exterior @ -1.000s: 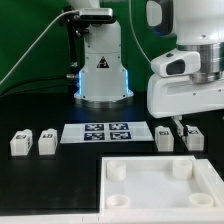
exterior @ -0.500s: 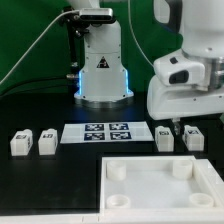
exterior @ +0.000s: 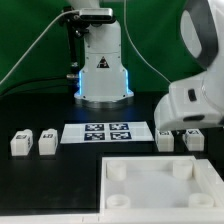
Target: Assemble one leg
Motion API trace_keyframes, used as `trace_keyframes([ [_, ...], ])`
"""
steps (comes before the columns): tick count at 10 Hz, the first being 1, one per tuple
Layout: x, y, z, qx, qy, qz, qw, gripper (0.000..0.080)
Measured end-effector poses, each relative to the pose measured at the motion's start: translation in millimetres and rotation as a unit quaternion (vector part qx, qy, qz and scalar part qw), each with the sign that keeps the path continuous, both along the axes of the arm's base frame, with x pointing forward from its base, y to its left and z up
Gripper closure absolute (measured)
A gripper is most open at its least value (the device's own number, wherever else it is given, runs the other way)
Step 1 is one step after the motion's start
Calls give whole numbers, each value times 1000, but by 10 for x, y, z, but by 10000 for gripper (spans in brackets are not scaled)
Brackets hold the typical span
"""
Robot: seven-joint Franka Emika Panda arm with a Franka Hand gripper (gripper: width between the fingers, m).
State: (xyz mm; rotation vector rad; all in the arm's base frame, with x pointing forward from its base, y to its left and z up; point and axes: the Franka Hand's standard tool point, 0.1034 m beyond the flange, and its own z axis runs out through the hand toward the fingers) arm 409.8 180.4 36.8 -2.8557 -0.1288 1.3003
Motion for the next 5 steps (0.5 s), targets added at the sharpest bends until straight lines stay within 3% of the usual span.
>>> trace_keyframes([
  [1,-12,-9,-23,-4,54,4,999,150],
  [2,21,5,-76,-6,58,2,998,150],
  [5,-102,16,-180,-7,56,3,998,150],
])
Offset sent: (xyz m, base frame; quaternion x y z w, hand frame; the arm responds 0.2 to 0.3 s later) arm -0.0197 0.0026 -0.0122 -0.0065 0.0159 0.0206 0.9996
